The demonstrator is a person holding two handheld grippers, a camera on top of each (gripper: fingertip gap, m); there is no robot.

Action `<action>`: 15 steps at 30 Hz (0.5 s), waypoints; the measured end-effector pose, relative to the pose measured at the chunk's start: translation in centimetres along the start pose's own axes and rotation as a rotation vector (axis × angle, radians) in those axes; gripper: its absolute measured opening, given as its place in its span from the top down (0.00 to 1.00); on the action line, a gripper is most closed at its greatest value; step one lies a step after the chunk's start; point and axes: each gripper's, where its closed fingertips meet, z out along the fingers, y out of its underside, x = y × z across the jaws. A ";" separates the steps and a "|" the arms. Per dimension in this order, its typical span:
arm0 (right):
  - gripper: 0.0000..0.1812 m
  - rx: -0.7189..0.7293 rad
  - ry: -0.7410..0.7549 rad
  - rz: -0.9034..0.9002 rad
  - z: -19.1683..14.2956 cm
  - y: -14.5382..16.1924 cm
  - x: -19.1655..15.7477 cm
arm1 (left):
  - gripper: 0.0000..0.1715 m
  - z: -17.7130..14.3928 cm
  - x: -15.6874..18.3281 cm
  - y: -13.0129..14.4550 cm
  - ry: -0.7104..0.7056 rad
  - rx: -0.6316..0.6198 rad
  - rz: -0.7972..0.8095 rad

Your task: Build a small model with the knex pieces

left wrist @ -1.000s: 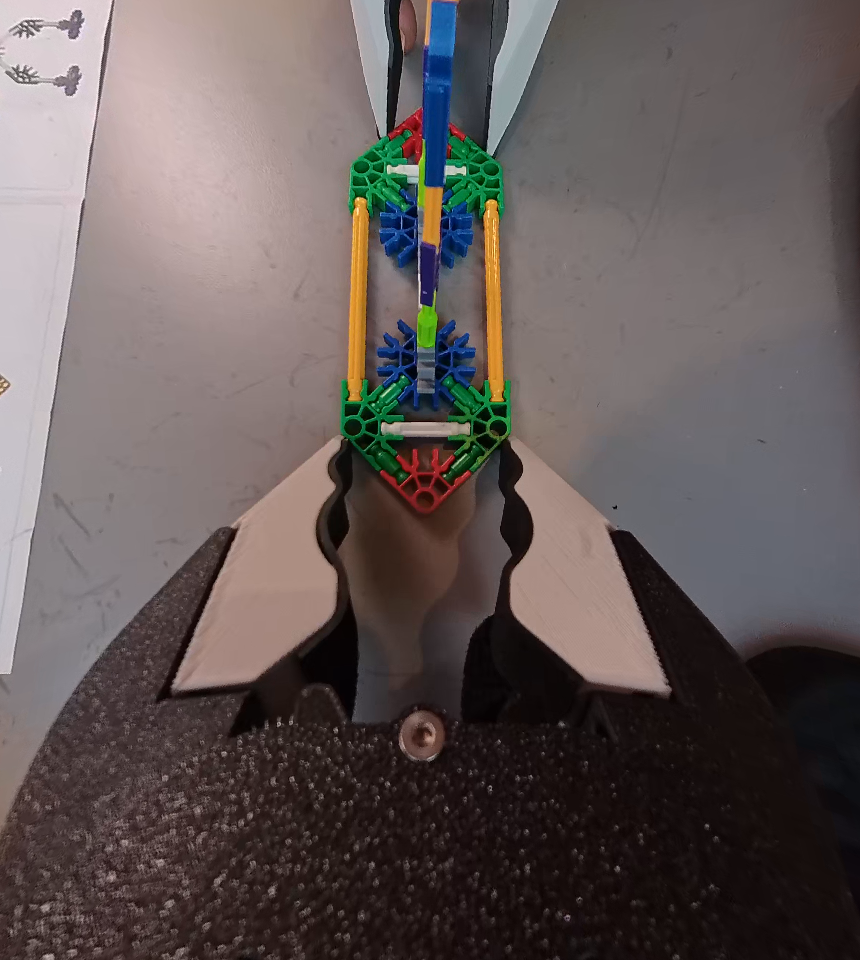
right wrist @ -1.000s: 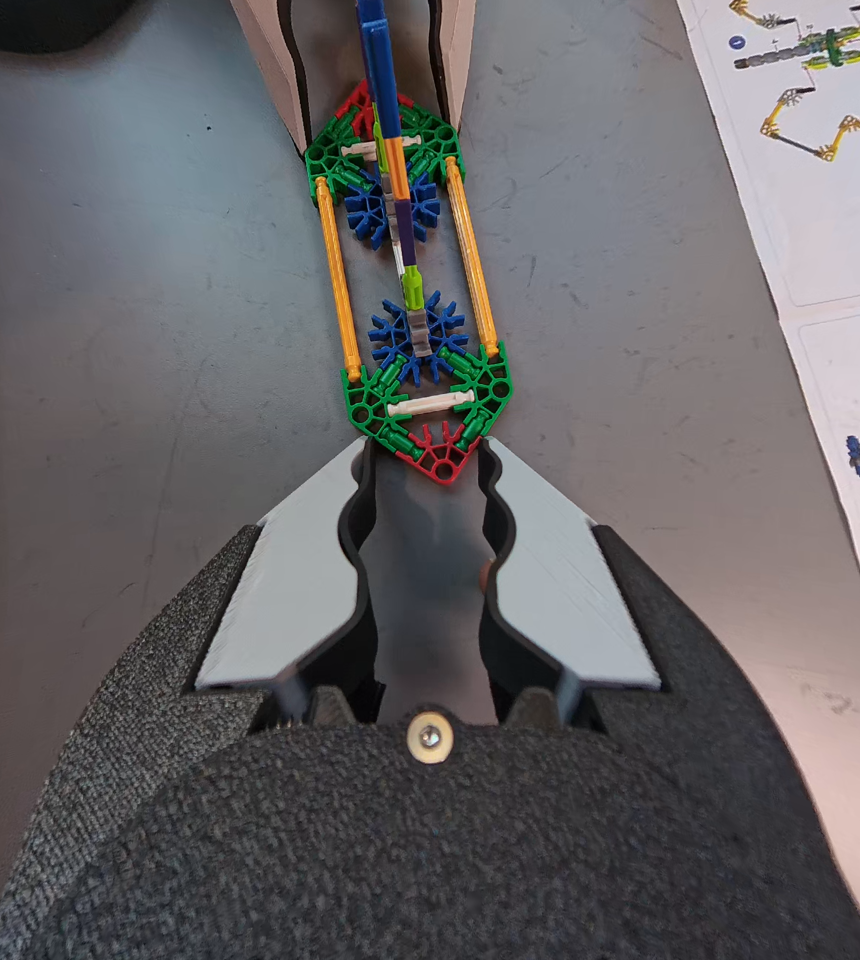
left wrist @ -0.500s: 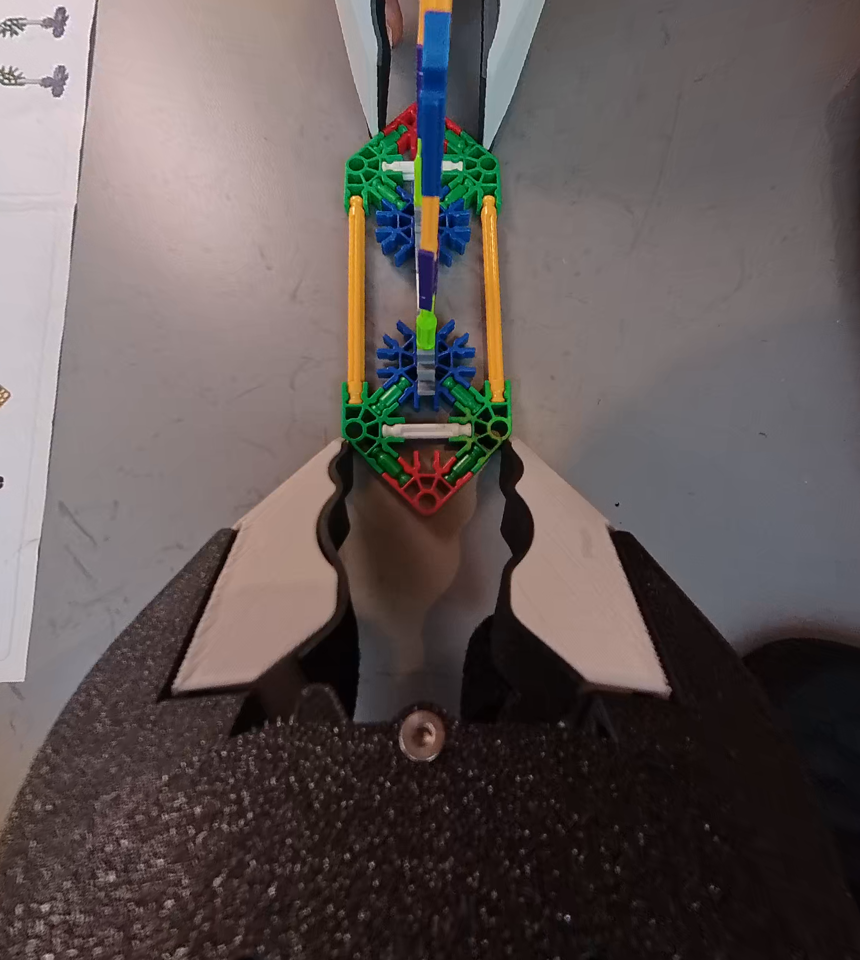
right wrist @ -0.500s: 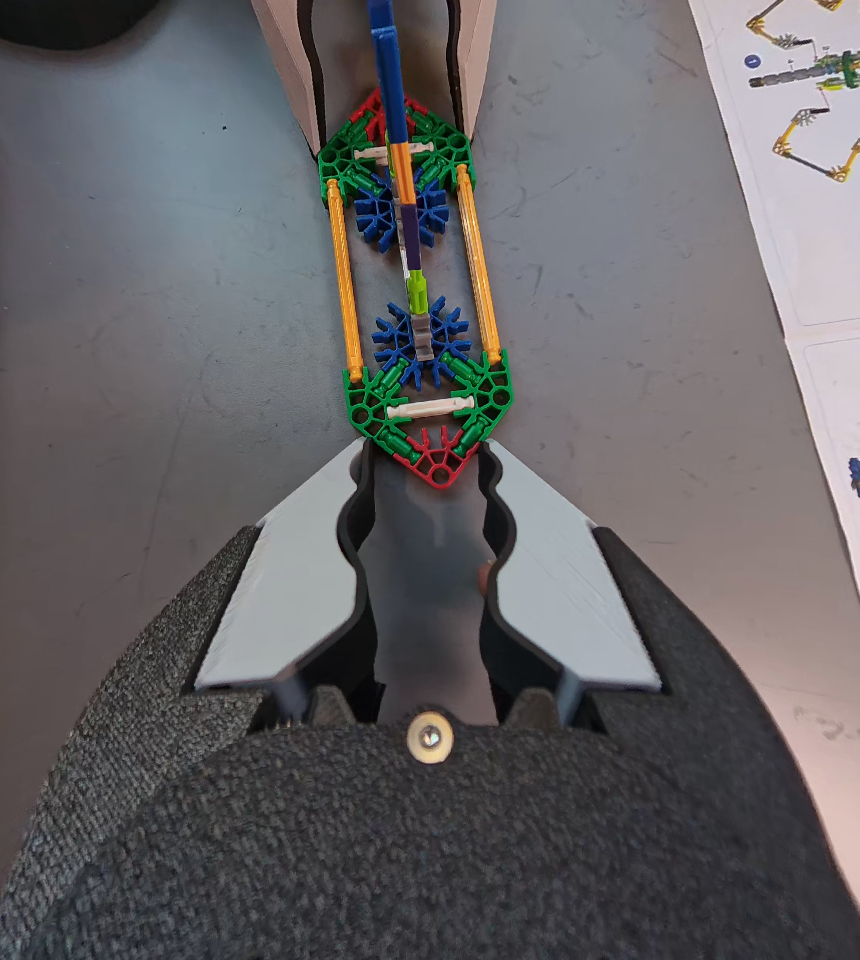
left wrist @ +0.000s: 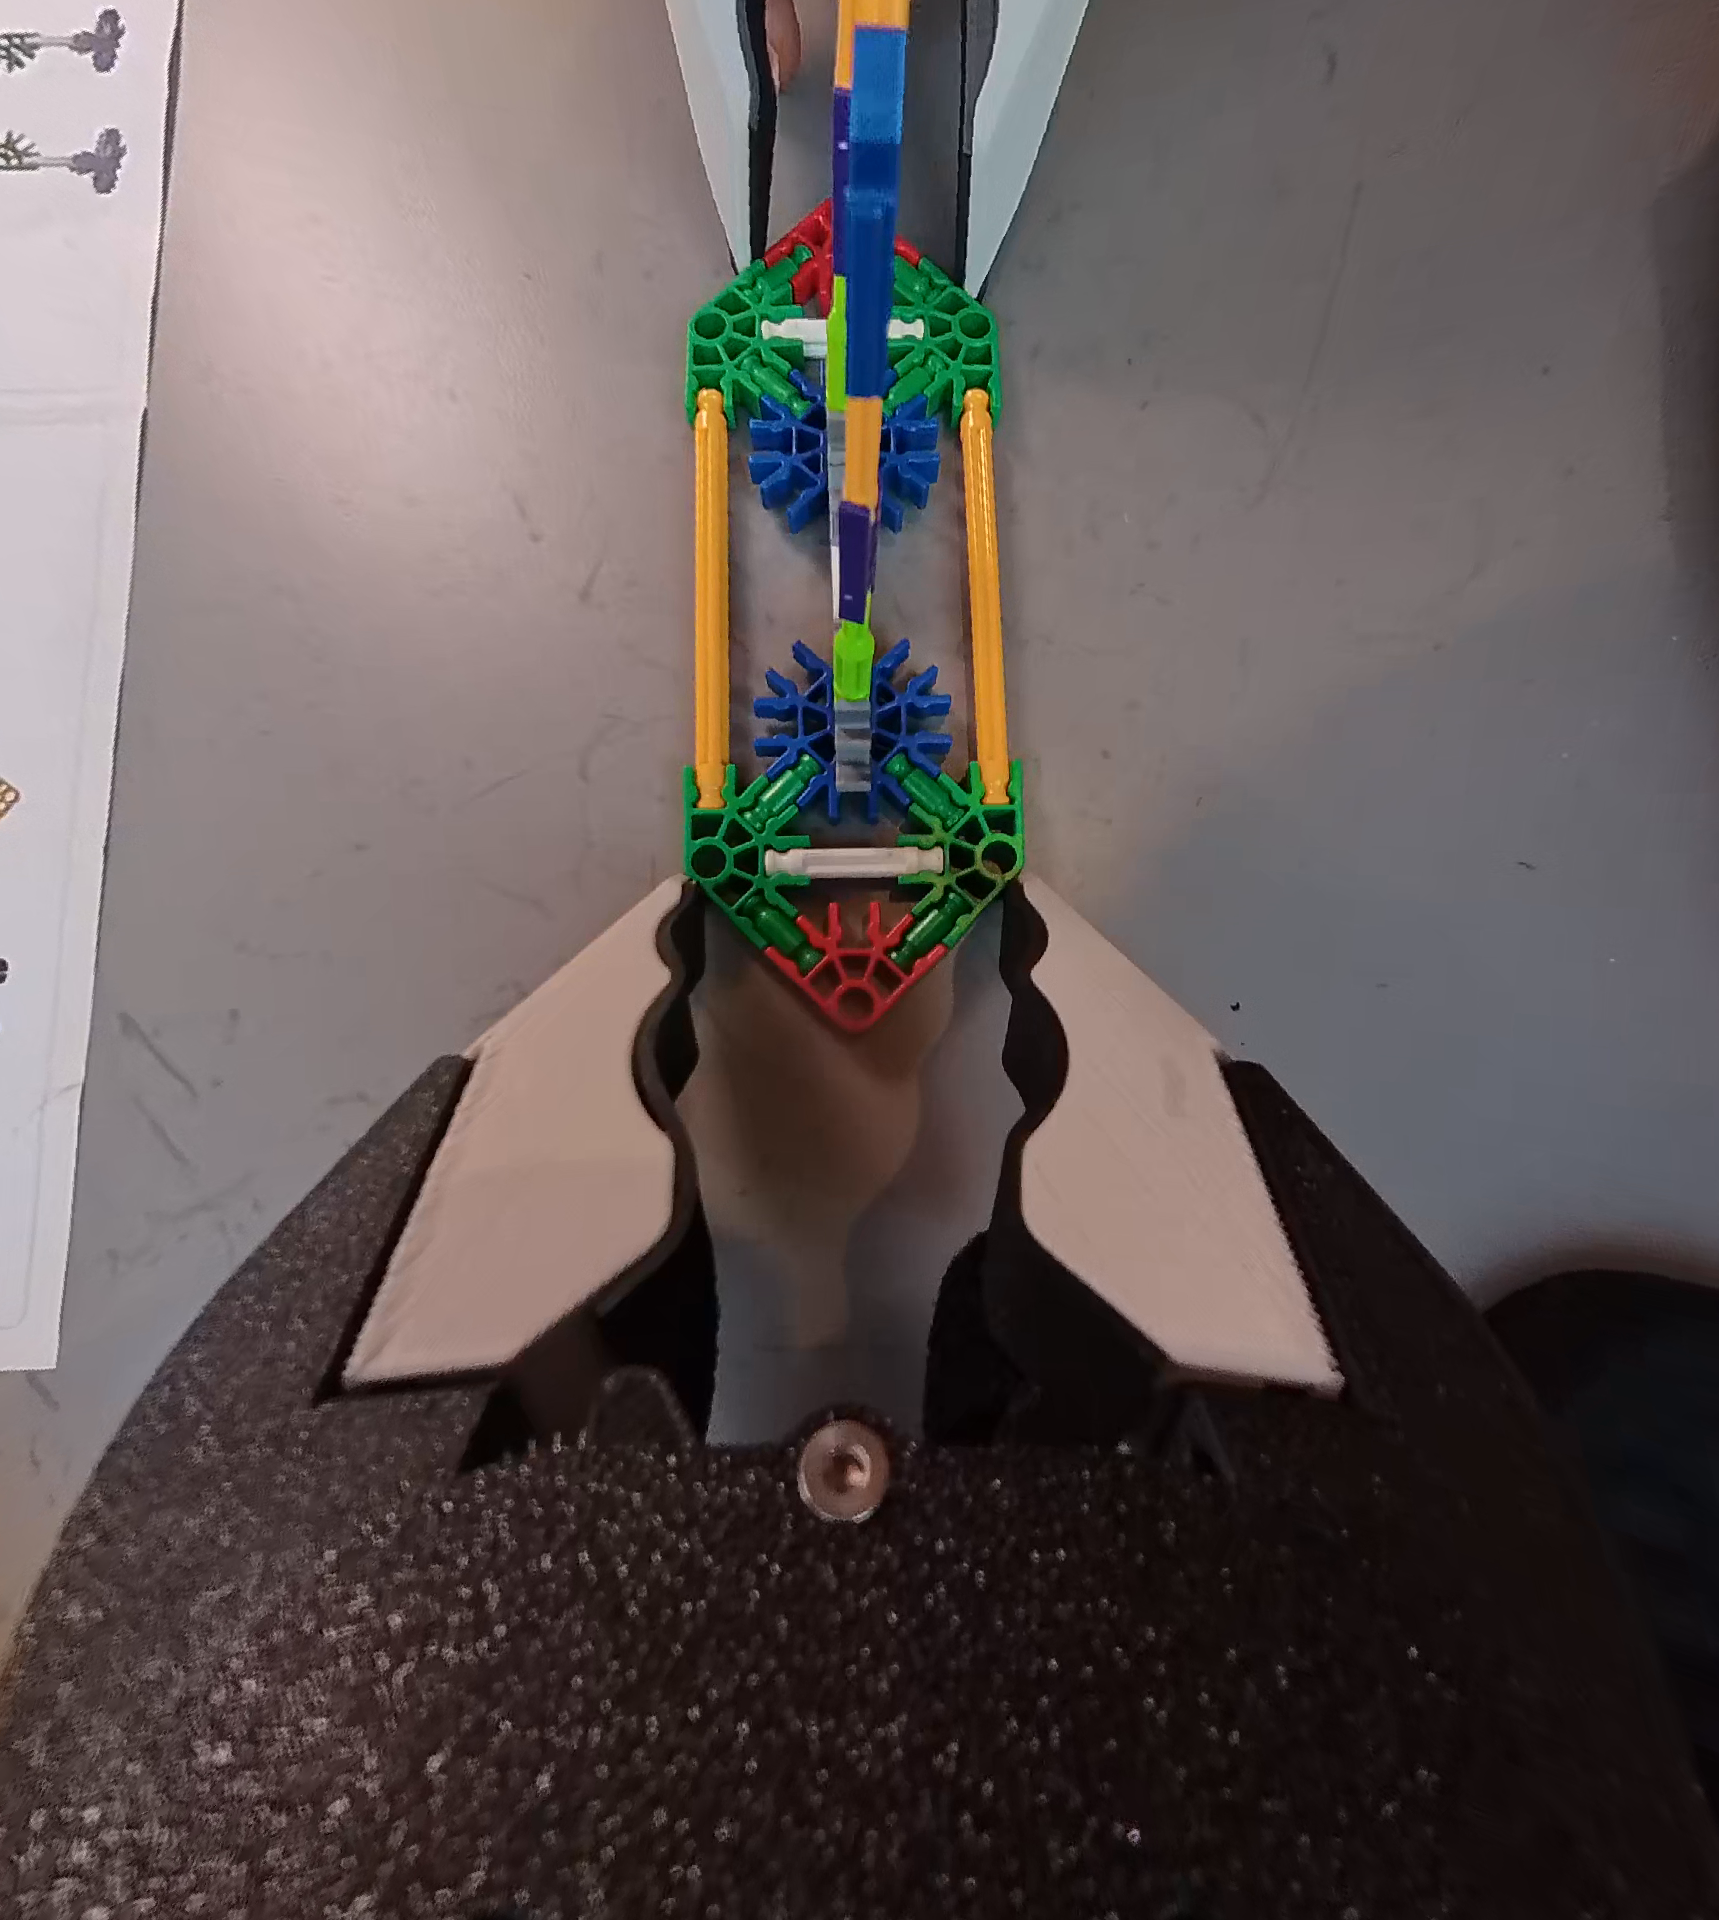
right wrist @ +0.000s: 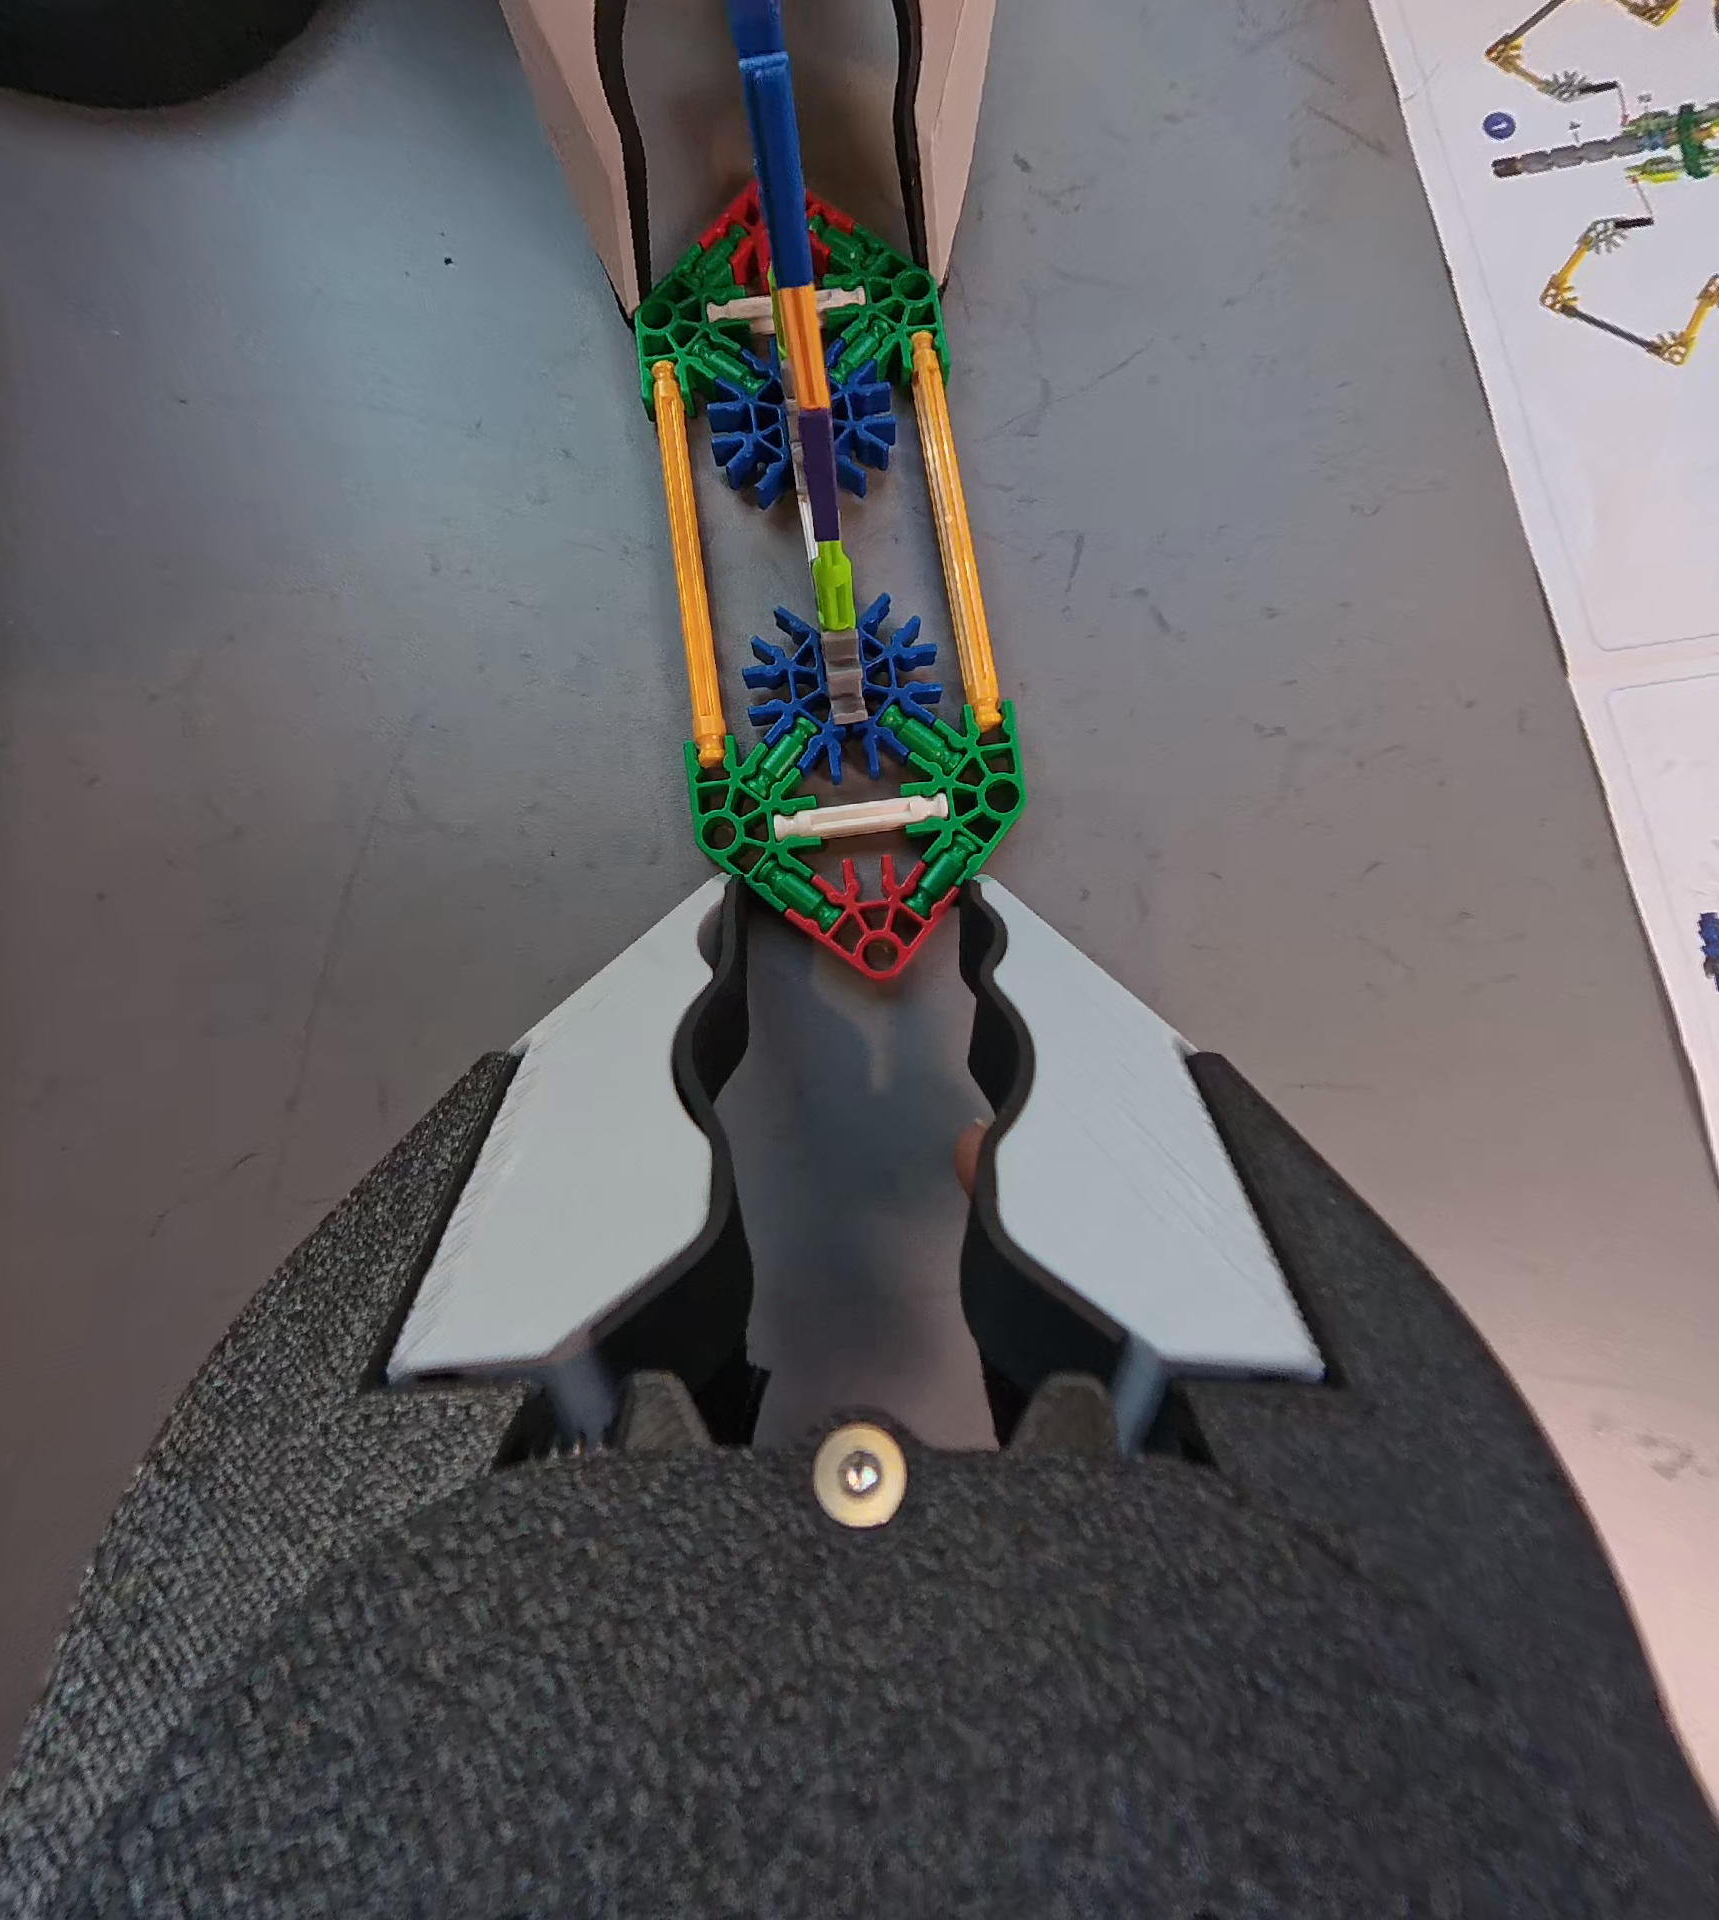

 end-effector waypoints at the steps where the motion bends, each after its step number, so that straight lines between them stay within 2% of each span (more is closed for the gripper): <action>1: 0.79 -0.002 0.006 -0.002 0.0 0.1 0.0 | 0.67 0.0 0.0 0.0 -0.001 -0.001 -0.002; 15: 0.77 -0.002 0.027 -0.004 -0.3 0.3 0.1 | 0.67 -0.2 -0.2 0.2 -0.006 0.095 -0.044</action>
